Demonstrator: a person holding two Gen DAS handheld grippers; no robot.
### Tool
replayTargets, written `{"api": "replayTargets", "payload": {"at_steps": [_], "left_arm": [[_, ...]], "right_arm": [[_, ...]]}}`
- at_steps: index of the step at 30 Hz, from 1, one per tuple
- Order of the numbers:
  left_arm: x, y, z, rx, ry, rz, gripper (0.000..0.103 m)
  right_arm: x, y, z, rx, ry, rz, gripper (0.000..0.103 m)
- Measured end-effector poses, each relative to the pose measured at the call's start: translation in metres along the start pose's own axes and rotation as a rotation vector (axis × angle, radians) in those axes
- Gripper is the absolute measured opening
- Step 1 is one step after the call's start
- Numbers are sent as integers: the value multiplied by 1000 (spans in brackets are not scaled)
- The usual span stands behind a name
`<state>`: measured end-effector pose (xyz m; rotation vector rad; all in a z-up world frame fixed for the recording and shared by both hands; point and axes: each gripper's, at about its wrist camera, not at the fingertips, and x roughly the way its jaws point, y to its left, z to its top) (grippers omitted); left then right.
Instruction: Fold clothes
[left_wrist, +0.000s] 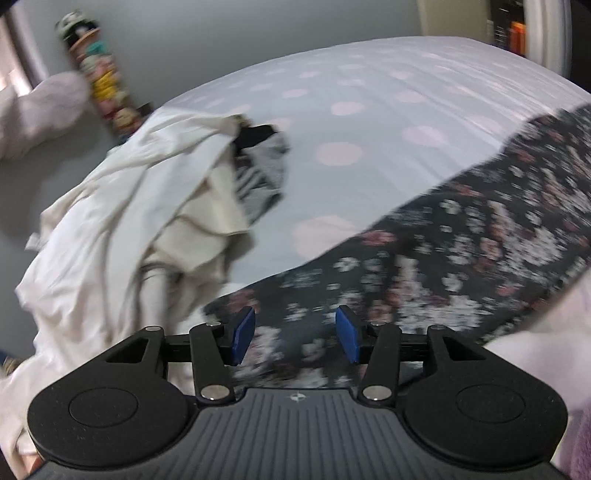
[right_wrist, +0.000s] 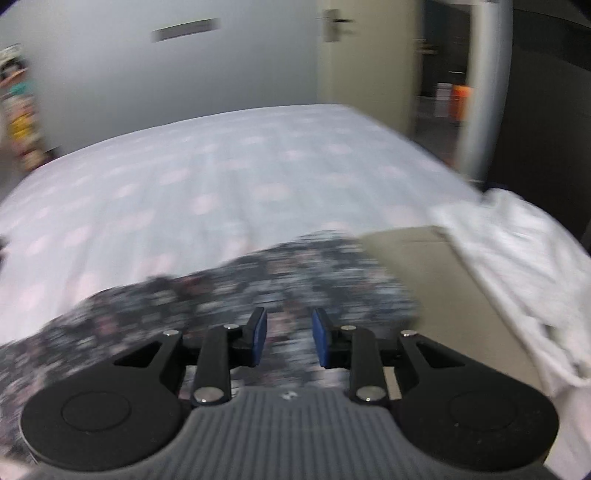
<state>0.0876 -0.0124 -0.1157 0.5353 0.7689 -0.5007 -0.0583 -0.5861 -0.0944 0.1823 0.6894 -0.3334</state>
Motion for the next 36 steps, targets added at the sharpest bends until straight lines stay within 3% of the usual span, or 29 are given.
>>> {"api": "replayTargets", "payload": {"at_steps": [5,11,14,17,21,28,31,36], "left_arm": [[-6,-30,10,35,-24,-96,46],[-12,-89,14,184,7,-186,47],[-5,-107,13,214,25,-219,47],[2,-121,11,232,41,-250,47],[13,-139,9,250,60,-287,47],[46,-125,1,66,184,-356,40],[52,-121,3,26,220,-367,40],[49,-113,0,-42,229,-391,40]], "right_arm": [[1,71,0,-160,91,223,36],[9,172,-26,-544,269,456,46],[30,205,-54,-761,379,508,48],[42,230,-82,-880,451,535,53],[55,243,-102,-859,482,521,52],[73,251,-121,-746,534,489,39],[73,252,-119,-730,559,501,27],[74,244,-119,-687,572,514,26]]}}
